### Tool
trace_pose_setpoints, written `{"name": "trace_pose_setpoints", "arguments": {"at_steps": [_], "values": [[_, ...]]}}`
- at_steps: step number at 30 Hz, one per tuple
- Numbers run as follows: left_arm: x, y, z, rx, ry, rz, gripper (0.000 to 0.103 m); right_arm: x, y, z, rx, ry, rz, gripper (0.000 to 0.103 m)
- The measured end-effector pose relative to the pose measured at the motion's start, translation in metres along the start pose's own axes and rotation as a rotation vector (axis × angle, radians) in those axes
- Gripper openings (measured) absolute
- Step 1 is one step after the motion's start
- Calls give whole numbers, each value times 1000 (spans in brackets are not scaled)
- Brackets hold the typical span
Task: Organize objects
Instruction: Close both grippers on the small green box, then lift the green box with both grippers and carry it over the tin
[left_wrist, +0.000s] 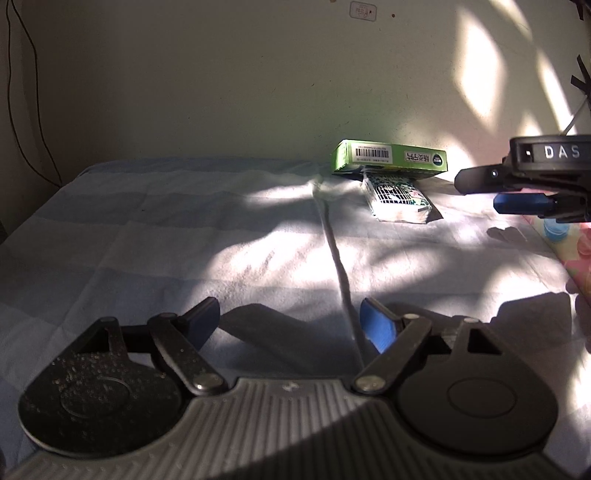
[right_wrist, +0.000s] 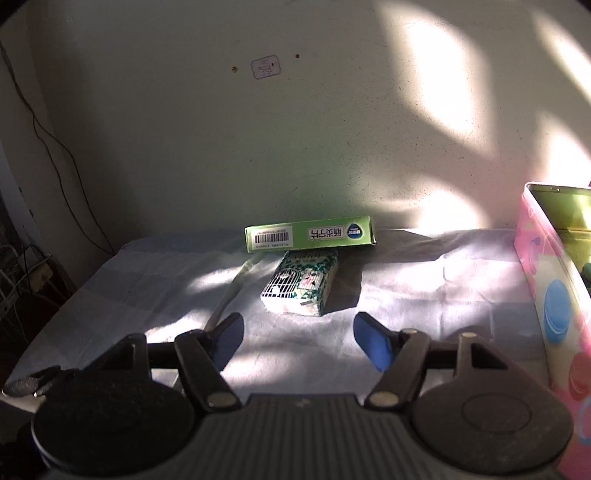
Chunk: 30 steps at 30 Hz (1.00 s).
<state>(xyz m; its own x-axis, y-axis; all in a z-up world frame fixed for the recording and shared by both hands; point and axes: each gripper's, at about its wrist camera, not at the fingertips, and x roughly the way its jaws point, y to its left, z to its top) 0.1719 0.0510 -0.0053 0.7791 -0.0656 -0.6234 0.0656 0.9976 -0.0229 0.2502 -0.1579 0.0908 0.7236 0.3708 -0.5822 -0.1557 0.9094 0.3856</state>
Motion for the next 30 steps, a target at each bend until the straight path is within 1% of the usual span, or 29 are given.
{"name": "trace_pose_setpoints", "arguments": {"at_steps": [3,5,6,8,11,13,14,15,18,22,26,28,30], "values": [[1,1,0,-15,8,-9,85,20,-34,28,249,-4,33,69],[1,2,0,-21,8,-11,85,42,-59,43,434,26,58,71],[1,2,0,-23,8,-12,85,52,-67,48,485,41,66,71],[1,2,0,-27,9,-14,85,73,-77,55,550,74,66,71],[2,4,1,-33,9,-17,86,96,-81,58,594,109,63,71],[2,5,1,-38,8,-16,87,108,-81,57,623,133,86,67],[2,6,1,-43,7,-17,87,109,-81,56,623,138,107,49],[2,7,1,-51,5,-19,87,107,-77,55,607,132,107,43],[1,11,2,-77,1,-29,87,88,-64,51,542,110,129,33],[-6,16,3,-112,-35,-62,87,41,-49,32,474,87,170,29],[-20,21,5,-145,-110,-100,87,-17,-42,-7,425,104,216,28],[-25,21,4,-153,-131,-148,87,-48,-42,-32,390,114,218,27],[-27,17,3,-142,-131,-222,87,-77,-46,-57,378,116,213,28]]}}
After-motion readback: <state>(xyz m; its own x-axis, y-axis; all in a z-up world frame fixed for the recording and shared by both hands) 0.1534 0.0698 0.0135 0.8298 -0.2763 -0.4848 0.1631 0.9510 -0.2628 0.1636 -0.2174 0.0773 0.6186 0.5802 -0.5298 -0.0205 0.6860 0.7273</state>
